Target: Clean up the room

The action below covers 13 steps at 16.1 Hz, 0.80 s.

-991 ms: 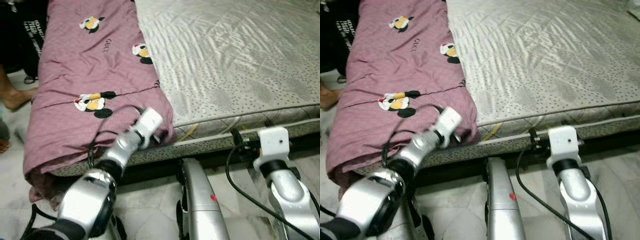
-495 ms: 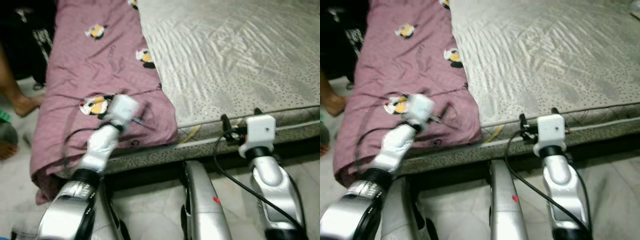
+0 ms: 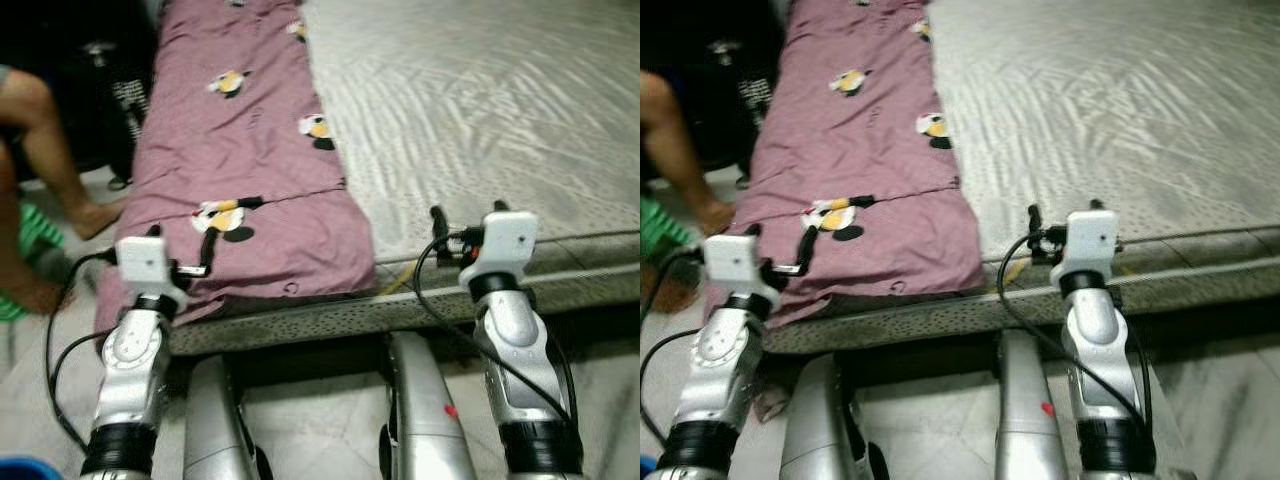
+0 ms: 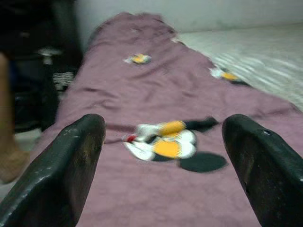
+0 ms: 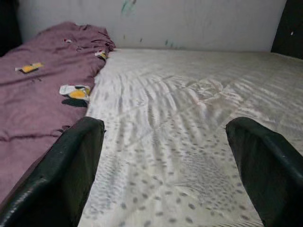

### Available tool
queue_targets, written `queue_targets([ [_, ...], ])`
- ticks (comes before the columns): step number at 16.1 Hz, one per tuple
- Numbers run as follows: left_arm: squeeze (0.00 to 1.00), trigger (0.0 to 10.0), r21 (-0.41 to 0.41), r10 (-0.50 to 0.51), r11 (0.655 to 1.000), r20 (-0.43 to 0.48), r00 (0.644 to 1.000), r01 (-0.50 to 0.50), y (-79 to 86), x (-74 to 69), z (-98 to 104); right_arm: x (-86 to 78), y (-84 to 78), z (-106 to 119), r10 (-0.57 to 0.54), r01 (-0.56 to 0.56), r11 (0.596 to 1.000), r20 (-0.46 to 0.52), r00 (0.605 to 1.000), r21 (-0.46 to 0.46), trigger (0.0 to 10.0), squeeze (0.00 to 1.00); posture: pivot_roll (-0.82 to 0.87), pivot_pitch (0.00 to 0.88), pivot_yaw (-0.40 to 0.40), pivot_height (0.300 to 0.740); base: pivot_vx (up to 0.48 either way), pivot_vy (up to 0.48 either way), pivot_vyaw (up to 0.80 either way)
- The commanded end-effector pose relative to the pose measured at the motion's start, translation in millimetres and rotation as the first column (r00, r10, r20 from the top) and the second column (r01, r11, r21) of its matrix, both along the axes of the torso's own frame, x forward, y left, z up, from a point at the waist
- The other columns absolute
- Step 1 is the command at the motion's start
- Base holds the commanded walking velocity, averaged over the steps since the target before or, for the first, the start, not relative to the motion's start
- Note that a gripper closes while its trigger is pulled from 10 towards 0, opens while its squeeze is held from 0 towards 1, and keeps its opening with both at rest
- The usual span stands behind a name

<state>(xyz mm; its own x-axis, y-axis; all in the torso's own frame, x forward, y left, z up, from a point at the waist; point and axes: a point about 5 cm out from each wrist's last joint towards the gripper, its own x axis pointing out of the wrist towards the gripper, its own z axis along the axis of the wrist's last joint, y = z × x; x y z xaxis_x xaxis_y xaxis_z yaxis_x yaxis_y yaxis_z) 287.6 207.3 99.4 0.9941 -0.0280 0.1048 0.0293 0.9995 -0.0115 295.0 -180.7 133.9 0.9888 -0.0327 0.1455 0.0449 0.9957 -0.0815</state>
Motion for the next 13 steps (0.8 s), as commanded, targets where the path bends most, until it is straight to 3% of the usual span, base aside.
queue_targets([
  [1,0.00,10.0,-0.014,0.014,1.000,0.044,0.999,-0.014,-2.5,4.5,13,3.4,1.4,2,-0.005,0.004,0.999,0.009,1.000,0.041,10.0,0.00,-0.03,0.000,0.064,0.484,0.000,0.000,0.00],
  [4,0.00,10.0,-0.031,-0.016,0.999,0.021,1.000,0.017,-12.2,3.4,13,7.7,10.1,11,0.059,-0.063,0.996,0.067,0.996,0.070,10.0,0.00,-0.05,0.000,0.072,0.484,0.000,0.000,0.00],
  [9,0.00,10.0,-0.027,-0.052,0.998,0.008,0.999,0.052,-19.6,17.0,18,20.2,12.1,20,0.082,-0.091,0.993,0.103,0.991,0.078,10.0,0.00,-0.08,0.000,0.099,0.551,0.000,0.000,0.00],
  [13,0.00,10.0,-0.025,-0.051,0.998,0.005,0.999,0.051,-20.2,19.9,19,21.2,12.6,21,0.085,-0.094,0.993,0.113,0.990,0.075,10.0,0.00,-0.09,0.000,0.098,0.594,0.000,0.000,0.00],
])
